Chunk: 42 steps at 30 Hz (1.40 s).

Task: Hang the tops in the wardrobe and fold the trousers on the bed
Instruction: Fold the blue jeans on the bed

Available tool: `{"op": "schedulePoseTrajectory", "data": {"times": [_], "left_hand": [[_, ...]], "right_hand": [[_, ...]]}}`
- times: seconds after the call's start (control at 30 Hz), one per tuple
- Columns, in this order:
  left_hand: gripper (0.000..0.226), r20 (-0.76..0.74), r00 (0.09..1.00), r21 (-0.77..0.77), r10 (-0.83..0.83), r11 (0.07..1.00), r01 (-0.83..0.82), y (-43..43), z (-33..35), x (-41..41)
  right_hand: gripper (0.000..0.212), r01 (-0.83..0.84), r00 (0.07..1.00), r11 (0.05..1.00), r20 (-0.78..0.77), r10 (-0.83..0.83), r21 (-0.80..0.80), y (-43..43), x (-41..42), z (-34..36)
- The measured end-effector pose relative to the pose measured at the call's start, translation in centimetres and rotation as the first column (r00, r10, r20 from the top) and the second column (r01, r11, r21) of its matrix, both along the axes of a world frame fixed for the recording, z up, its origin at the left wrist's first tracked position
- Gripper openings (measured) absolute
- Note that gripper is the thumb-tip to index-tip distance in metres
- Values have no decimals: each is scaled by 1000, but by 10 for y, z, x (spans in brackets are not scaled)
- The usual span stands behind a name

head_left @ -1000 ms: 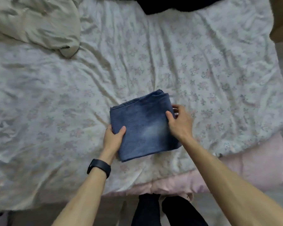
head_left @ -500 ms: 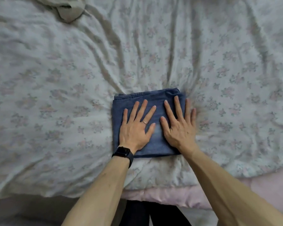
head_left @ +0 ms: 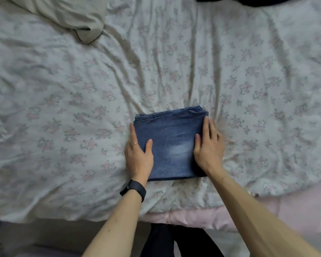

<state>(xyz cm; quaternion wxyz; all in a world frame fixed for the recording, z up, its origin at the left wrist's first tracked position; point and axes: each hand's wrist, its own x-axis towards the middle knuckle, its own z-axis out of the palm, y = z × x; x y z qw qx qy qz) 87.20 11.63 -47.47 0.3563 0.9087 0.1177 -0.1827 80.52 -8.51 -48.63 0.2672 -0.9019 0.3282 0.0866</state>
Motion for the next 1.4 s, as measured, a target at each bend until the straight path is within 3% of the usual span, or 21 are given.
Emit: {"op": "schedulePoseTrajectory", "data": {"times": [0.07, 0.1, 0.23, 0.3, 0.43, 0.67, 0.8, 1.03, 1.23, 1.4], "left_hand": [[86, -160, 975, -206, 156, 961, -187, 5, 4, 15], [82, -219, 964, -273, 152, 939, -210, 9, 3, 24], [63, -407, 913, -411, -5, 894, -178, 29, 1, 48], [62, -475, 877, -492, -66, 847, -203, 37, 3, 55], [70, -560, 819, -560, -128, 787, -259, 45, 11, 63], [84, -629, 749, -617, -208, 720, -318, 62, 18, 68], [88, -613, 763, -626, -205, 715, -311, 60, 39, 58], [97, -495, 856, -630, -150, 740, -235, 77, 122, 35], [91, -264, 961, -586, 87, 777, -231, 73, 217, -13], [89, -29, 954, -583, 299, 770, -259, 81, 330, -90]], "right_hand": [[68, 89, 993, 985, 63, -99, 148, -7, 3, 10], [69, 133, 987, 967, 54, -149, 218, -11, 5, 14], [78, 196, 980, 901, -109, -166, 387, -32, 16, 27], [85, 237, 971, 822, -161, -178, 517, -44, 20, 33], [88, 333, 943, 629, -267, -201, 703, -60, 19, 43], [88, 317, 948, 497, -256, -189, 807, -71, 4, 48], [98, 269, 962, 546, -195, -191, 793, -60, -5, 62], [95, 72, 992, 559, -2, -125, 826, -62, -15, 116], [96, -208, 974, 585, 220, 51, 784, -55, -5, 200], [96, -488, 871, 497, 437, 223, 718, -46, -14, 299]]}}
